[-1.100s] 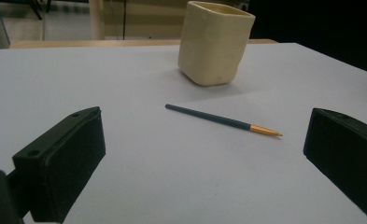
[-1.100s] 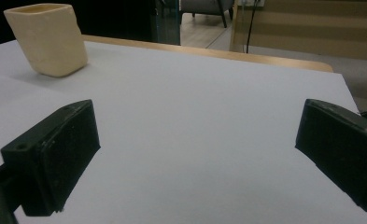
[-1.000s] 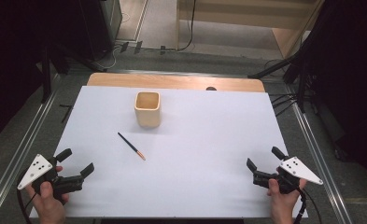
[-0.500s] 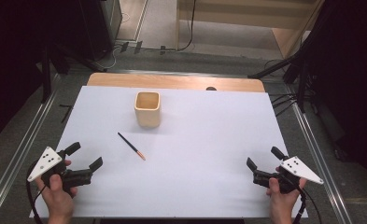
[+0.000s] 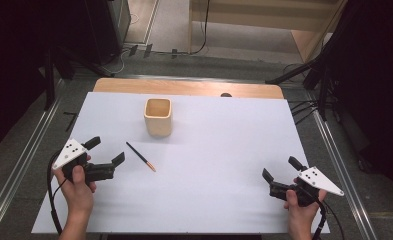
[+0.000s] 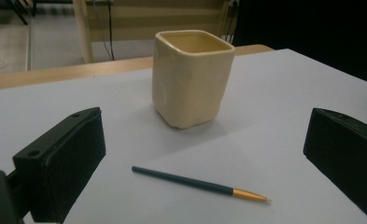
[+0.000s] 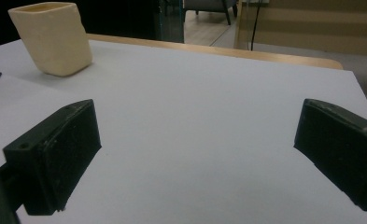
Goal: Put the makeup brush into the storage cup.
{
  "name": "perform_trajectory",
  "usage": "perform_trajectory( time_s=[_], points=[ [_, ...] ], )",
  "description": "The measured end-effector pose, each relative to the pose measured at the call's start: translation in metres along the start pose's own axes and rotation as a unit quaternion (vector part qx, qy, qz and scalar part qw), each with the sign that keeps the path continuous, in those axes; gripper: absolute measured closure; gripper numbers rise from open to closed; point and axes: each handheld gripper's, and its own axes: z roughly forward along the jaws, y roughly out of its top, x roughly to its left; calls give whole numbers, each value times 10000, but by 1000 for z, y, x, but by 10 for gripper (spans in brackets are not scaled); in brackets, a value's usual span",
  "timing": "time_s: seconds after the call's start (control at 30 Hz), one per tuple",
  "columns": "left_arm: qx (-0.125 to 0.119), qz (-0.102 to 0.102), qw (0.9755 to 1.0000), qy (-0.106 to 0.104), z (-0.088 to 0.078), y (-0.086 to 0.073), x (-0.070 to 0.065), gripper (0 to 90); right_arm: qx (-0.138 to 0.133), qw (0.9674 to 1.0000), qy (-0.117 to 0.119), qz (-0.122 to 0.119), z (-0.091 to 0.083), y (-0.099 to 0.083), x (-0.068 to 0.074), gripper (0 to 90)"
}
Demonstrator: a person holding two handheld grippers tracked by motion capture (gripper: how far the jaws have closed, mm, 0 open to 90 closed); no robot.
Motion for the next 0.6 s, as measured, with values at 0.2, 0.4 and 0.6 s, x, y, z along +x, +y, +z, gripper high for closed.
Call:
perform_trajectory(
  time_s=[0.2,0.4,0.6],
  points=[
    [189,16,9998,-70,18,6,2,0,41,10000,-12,-63,1,-1,0,8],
    [523,-23,9986,-117,33,7,4,0,147,9998,11,-145,4,-3,-1,8],
    [1041,-59,9945,-53,45,3,2,0,148,9998,6,-138,4,-3,0,8]
  ],
)
